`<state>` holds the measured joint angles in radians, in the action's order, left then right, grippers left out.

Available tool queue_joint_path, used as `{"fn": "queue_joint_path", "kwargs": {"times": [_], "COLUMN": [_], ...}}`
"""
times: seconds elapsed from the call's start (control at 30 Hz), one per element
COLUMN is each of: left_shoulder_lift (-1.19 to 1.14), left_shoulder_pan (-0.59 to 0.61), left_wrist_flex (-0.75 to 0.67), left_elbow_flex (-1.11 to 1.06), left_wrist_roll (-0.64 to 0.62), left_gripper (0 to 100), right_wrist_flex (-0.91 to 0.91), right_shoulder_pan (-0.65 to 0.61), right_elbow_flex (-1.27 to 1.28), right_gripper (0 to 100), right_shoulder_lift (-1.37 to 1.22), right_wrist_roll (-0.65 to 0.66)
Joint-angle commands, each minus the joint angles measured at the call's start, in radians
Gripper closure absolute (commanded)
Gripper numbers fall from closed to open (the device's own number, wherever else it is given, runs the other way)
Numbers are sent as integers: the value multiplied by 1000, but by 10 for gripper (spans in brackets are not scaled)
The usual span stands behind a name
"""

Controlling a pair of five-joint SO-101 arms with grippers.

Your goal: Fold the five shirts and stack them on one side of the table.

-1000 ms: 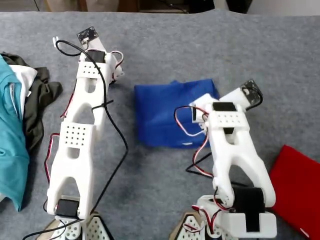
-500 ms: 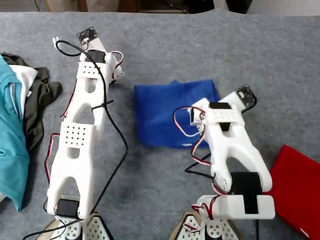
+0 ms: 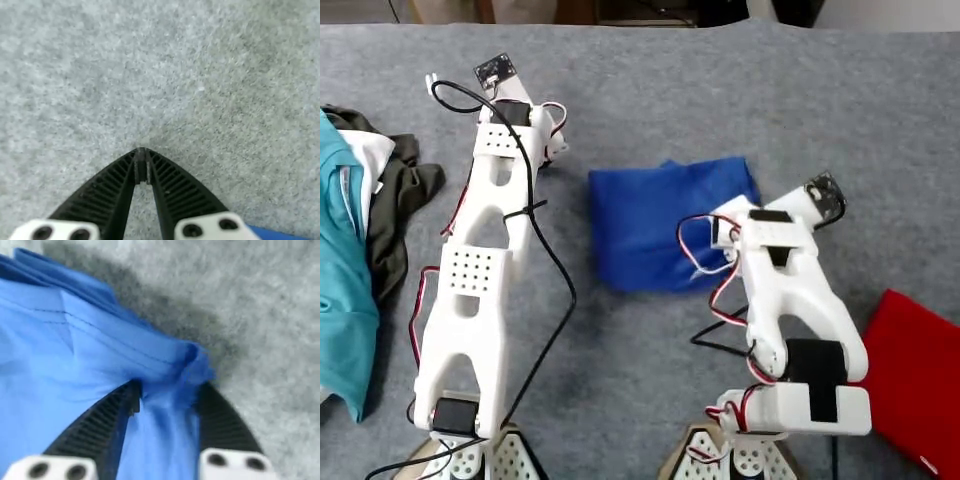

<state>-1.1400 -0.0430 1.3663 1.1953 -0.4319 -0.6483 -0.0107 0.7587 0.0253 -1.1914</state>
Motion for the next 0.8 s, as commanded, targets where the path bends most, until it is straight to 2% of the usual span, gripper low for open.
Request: {"fn": "queue_joint_path", "kwargs": {"times": [0.0, 0.1, 0.2, 0.4, 0.5, 0.57, 0.77], "left_shoulder_lift": [22, 22, 22, 22, 22, 22, 22], "left_shoulder_pan": [-9, -9, -9, -9, -9, -8, -8], "left_wrist_flex": [-11, -11, -11, -11, -12, -12, -12], "left_elbow_flex": [49, 49, 49, 49, 49, 49, 49], "left_wrist_roll": [6, 18, 18, 18, 18, 18, 18], "left_gripper": [979, 979, 979, 979, 979, 979, 979], "right_wrist_flex": [51, 51, 51, 43, 43, 41, -74], "right_shoulder_pan": [10, 10, 10, 35, 84, 128, 186], "right_elbow_flex": [2, 2, 1, -28, -47, -61, -62], "right_gripper": [910, 931, 997, 995, 995, 995, 995], "right_shoulder_lift": [-4, -4, -4, 1, 38, 76, 196], "right_wrist_roll": [51, 60, 74, 101, 114, 167, 239]}}
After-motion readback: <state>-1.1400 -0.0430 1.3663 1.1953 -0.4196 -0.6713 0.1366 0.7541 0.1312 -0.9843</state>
